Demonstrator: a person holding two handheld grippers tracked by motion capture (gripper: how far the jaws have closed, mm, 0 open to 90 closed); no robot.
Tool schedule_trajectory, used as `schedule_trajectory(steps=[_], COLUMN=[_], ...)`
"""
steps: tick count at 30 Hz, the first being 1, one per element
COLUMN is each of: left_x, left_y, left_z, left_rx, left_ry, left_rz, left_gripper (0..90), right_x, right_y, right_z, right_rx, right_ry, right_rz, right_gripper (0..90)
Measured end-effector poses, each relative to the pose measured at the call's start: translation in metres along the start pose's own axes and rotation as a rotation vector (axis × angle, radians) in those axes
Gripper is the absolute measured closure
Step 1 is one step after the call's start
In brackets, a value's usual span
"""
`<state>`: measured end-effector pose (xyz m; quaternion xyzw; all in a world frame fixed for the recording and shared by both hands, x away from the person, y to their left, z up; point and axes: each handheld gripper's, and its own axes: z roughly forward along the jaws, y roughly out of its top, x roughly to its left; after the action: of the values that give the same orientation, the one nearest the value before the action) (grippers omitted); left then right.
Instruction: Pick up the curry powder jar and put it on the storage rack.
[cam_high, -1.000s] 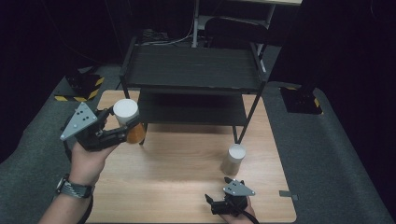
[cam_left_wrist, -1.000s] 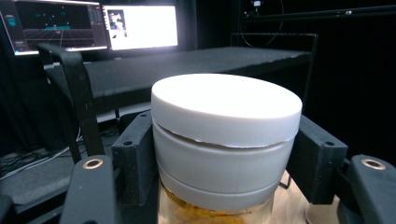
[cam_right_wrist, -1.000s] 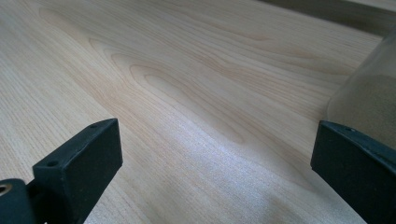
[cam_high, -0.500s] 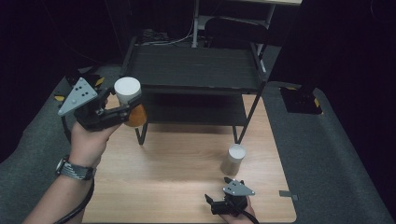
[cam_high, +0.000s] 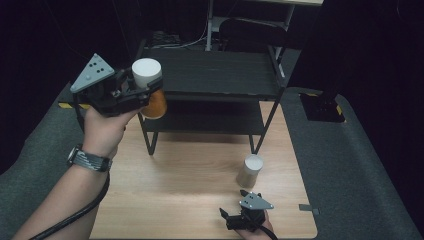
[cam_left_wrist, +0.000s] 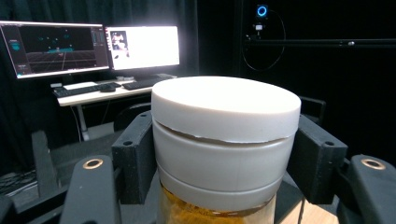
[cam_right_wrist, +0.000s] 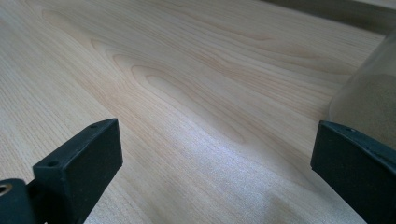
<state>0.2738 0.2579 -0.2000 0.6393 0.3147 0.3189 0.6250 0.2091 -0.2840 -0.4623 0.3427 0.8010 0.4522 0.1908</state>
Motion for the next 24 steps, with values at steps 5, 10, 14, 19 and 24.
schedule_trajectory(steps=[5,10,14,19,24], left_x=[-0.002,-0.005,-0.005,-0.005,-0.007], left_y=[0.007,0.012,0.011,0.011,0.012], left_z=[0.012,0.027,0.037,0.049,0.063], left_rx=[-0.016,-0.021,-0.047,-0.066,-0.055], left_ry=[0.013,0.033,0.046,0.055,0.072], left_rz=[-0.021,-0.022,-0.031,-0.028,-0.018], left_gripper=[33.6,33.7,33.6,33.6,33.6], right_x=[0.000,0.000,0.000,-0.001,-0.001], right_y=[0.000,-0.001,-0.001,-0.001,-0.002], right_z=[0.000,0.000,-0.001,-0.001,-0.001], right_rx=[-0.001,-0.004,-0.007,-0.007,-0.010], right_ry=[0.000,-0.001,0.001,0.004,0.006], right_rz=[0.000,0.001,0.002,0.008,0.008], right_gripper=[1.4,1.4,1.4,1.4,1.5])
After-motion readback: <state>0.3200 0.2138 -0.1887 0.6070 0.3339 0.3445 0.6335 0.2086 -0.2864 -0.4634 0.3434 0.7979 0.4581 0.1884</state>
